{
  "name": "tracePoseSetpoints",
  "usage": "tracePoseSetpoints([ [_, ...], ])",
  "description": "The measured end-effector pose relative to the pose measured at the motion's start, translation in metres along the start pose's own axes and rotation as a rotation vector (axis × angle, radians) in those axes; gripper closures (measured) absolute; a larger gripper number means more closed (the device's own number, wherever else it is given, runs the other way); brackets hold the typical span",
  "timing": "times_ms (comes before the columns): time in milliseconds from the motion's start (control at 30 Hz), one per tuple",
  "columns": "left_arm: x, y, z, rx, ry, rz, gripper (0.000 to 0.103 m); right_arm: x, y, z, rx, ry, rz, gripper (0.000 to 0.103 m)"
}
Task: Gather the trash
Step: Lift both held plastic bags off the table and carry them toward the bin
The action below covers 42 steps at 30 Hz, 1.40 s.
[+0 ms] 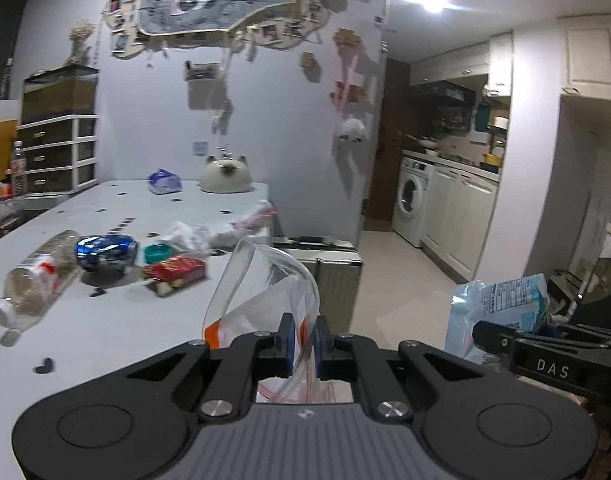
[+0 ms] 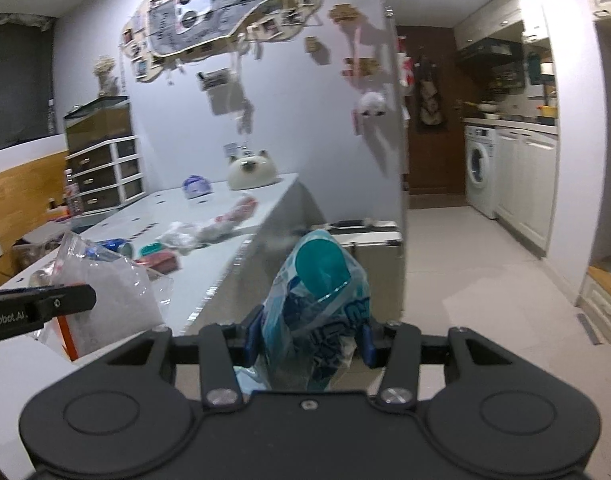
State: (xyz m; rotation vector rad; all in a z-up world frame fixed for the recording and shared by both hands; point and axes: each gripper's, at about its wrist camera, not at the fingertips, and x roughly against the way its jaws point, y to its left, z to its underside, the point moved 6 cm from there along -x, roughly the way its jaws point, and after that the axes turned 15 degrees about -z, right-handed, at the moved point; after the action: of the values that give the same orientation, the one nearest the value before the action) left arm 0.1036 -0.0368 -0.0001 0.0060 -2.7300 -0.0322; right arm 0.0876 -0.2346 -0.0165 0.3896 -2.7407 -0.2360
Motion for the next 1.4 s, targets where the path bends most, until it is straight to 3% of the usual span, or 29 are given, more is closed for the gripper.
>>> tracePoseSetpoints([
  [367, -0.022, -0.087, 0.018, -0.073, 0.044, 0.128, 0.093, 0.023, -0.069, 0.017, -0.046, 0.012, 0.116, 0.056],
  [667, -0.078, -0.155, 0.065, -0.144, 0.180, 0.193, 0.093, 0.002, -0.132, 0.060, -0.122, 0.109, 0.194, 0.056],
  [1000, -0.172, -0.184, 0.132, -0.185, 0.384, 0.183, 0.093, -0.063, -0.181, 0.125, -0.205, 0.286, 0.222, 0.056],
  [1400, -0.295, -0.179, 0.191, -0.114, 0.516, 0.124, 0.093, -0.179, -0.214, 0.191, -0.258, 0.452, 0.173, 0.056],
])
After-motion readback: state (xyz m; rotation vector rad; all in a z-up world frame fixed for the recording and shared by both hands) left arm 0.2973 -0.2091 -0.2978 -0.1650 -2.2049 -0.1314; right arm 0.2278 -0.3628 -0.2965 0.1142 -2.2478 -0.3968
